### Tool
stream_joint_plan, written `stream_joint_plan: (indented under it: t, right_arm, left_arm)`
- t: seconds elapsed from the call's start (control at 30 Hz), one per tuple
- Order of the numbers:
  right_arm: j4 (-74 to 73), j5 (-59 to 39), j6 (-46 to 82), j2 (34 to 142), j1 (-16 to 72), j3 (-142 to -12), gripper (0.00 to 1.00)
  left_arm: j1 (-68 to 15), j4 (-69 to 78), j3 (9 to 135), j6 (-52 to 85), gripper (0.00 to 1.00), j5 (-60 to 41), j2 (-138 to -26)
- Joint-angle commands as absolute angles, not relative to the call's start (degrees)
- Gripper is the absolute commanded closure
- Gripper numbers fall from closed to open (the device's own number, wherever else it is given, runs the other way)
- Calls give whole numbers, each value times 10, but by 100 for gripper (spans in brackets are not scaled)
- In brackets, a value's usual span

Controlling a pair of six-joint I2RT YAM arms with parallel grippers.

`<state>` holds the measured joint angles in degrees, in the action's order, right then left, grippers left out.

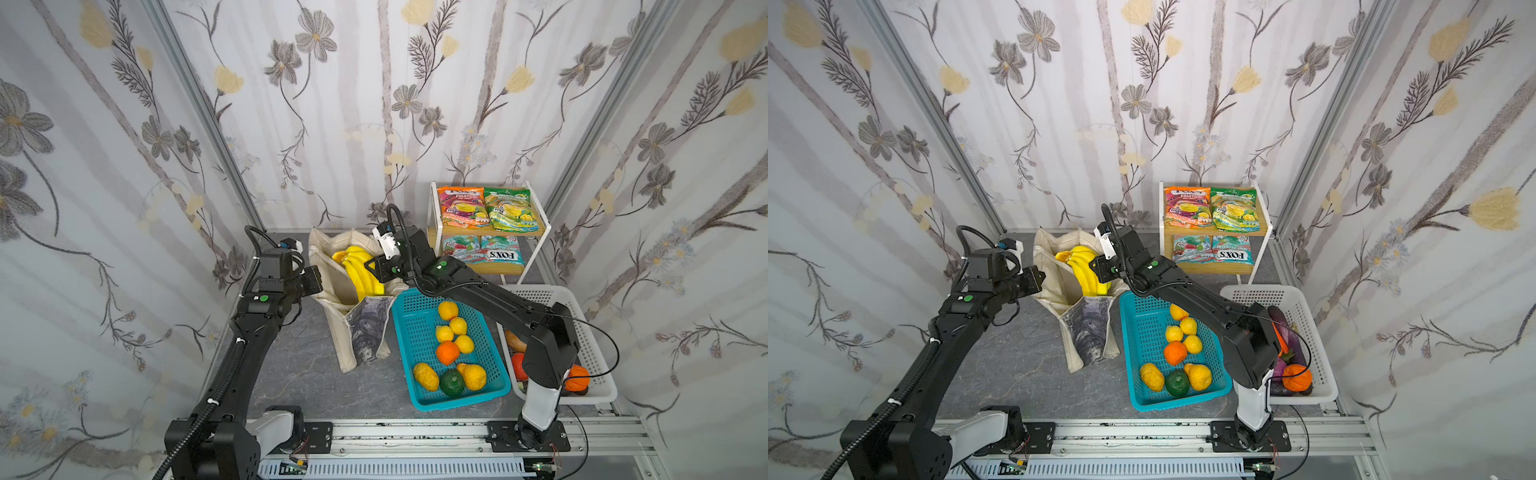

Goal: Place the food into the grocery bag and tie it
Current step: 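Carry the bananas with the right gripper over the open tote bag, then lower the bananas into the bag and open the right gripper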

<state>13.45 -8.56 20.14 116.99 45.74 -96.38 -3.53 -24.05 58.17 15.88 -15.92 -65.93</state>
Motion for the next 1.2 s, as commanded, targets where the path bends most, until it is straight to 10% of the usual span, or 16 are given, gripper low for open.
stream_joint_plan:
  t: [0.0, 0.6, 0.77, 0.9, 1.17]
  right_arm:
    - [125, -65, 230, 1197, 460, -986, 71]
    - [279, 19, 244, 1369, 495, -1149, 69]
    - [275, 6, 244, 1378, 499, -1152, 53]
    - [274, -17, 241, 1369, 498, -1154, 20]
    - [270, -60, 236, 1284, 492, -1153, 0]
  left_arm:
    - [-34, -225, 568, 158, 100, -164, -652]
    - [10, -201, 523, 173, 100, -230, -600]
    - [15, -200, 512, 176, 100, -232, -591]
    - [17, -200, 508, 177, 100, -234, -589]
    - [19, -200, 505, 178, 100, -232, -591]
